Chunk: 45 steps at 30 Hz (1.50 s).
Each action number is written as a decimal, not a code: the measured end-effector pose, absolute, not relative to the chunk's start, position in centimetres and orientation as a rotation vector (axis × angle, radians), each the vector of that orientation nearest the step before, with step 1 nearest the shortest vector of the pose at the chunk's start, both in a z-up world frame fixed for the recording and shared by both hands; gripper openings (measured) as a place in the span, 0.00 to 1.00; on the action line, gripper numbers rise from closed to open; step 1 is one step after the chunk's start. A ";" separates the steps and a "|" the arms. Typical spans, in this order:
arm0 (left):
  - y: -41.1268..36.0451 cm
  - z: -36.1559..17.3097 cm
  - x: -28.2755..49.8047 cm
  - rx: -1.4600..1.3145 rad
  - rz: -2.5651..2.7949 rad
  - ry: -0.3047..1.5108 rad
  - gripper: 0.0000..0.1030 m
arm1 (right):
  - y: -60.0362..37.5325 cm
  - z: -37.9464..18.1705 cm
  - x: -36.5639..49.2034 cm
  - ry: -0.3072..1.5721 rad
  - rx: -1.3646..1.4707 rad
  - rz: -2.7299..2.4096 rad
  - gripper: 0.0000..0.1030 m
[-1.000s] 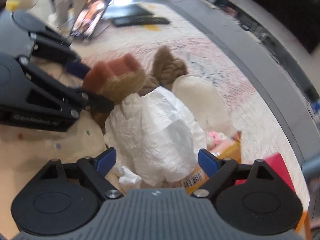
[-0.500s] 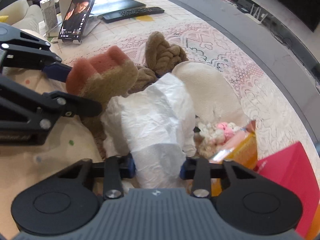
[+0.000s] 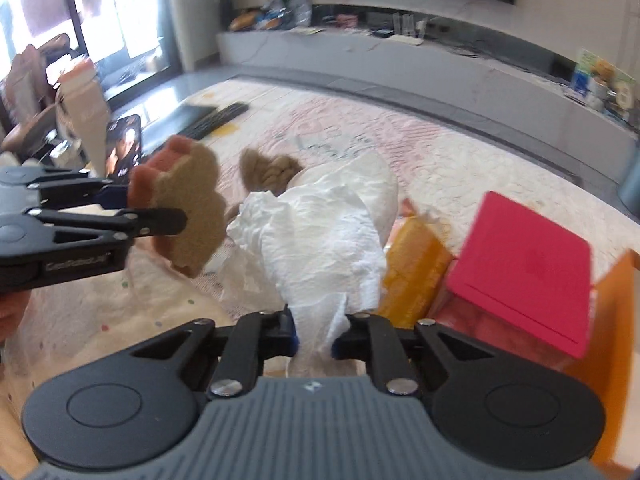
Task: Organize soft objects
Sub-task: 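Carry the sponge and tissue over the orange box with both tools, then open both tools to drop the sponge and tissue into the orange box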
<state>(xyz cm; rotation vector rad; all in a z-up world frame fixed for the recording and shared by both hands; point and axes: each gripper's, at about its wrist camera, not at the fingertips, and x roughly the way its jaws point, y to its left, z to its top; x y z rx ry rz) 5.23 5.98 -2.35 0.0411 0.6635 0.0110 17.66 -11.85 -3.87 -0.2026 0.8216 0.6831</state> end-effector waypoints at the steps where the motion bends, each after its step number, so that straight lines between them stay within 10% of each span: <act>1: 5.4 -1.7 5.1 0.052 -0.005 0.650 0.38 | -12.5 -3.3 17.5 0.814 -0.184 0.661 0.11; 24: -14.8 6.2 16.9 -0.093 -0.657 0.652 0.38 | -33.6 8.6 17.3 0.696 0.025 0.173 0.11; 45: -25.8 -3.5 26.7 0.059 -0.685 1.072 0.36 | -42.3 -5.4 27.0 1.108 0.124 0.123 0.12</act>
